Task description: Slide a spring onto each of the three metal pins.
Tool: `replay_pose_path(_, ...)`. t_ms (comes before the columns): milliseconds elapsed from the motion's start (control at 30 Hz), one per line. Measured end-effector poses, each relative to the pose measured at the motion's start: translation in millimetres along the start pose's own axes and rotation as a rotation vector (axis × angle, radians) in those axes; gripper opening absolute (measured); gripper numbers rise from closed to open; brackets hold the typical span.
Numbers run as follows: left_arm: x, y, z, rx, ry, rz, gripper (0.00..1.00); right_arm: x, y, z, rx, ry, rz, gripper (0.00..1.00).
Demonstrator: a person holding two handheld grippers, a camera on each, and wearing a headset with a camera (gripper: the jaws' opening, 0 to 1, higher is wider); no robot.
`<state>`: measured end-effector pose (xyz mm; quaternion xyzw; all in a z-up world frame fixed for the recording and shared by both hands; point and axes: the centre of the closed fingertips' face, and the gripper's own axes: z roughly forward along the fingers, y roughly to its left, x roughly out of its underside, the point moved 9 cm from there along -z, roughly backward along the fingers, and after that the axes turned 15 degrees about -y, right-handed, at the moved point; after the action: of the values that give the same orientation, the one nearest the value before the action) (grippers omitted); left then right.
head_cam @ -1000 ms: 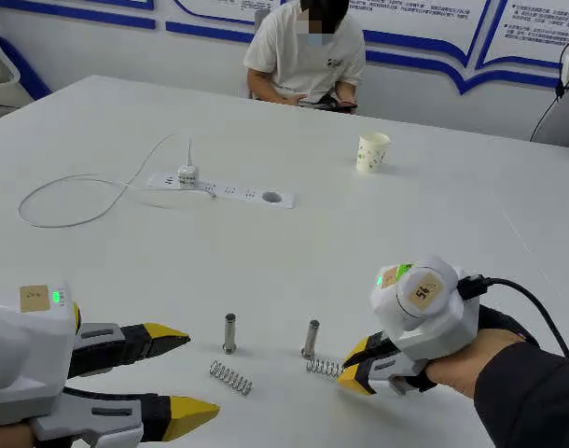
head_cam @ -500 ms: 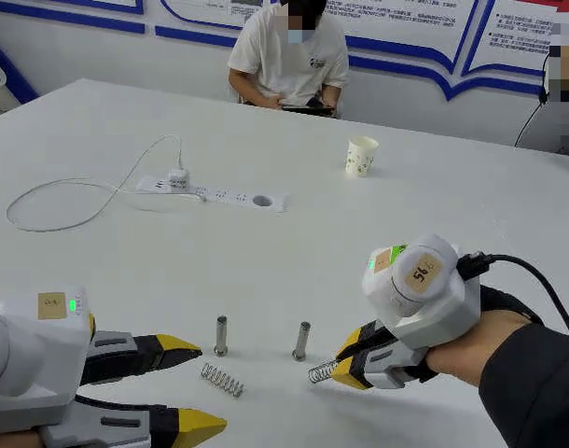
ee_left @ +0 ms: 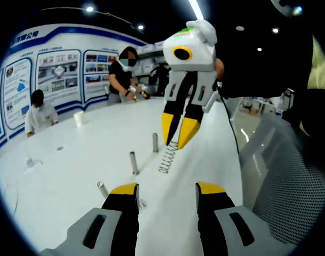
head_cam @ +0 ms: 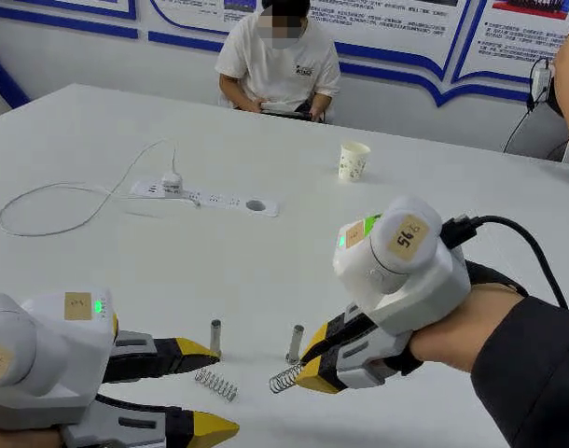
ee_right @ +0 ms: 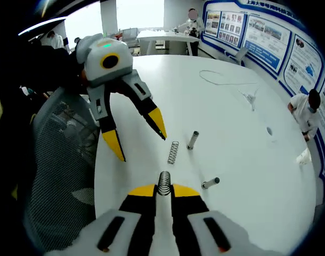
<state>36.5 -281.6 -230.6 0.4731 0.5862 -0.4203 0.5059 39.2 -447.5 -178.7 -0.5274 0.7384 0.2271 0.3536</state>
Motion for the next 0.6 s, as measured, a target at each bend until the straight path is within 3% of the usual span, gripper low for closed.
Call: replay_pose_path(600, 0.8, -7.9, 19.8, 0.076, 0.028, 0.084, 0.23, -21.2, 20.5, 4.1, -0.060, -0.004, -0.047, 0.11)
